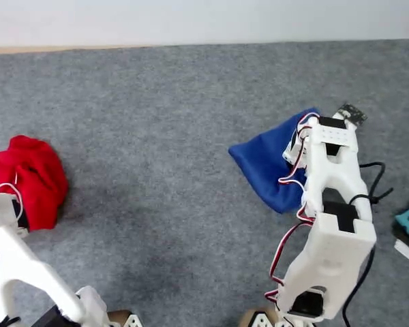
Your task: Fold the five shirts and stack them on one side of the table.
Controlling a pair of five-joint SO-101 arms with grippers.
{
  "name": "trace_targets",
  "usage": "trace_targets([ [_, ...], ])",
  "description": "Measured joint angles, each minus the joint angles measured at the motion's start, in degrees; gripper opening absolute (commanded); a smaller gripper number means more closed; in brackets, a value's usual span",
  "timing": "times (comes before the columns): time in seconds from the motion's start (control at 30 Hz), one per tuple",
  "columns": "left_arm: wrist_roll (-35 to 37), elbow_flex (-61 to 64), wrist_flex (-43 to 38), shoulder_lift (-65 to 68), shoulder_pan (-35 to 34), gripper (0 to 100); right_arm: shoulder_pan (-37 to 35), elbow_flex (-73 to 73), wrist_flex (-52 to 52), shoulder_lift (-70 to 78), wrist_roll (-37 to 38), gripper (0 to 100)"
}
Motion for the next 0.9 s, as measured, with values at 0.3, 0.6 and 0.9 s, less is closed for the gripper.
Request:
trace_targets([
  [0.3,0.0,0.0,0.0,0.0,0.0,4,0.6,0.2,3.8,-8.3,8.2,0.9],
  [0.6,0.0,0.0,1.0,0.0,0.0,4,4.0,0.2,7.3,-24.6,19.5,0.9],
  [0.9,0.0,0.0,1.5,0.0,0.0,4,17.1,0.3,0.4,-30.1,27.4,0.9],
])
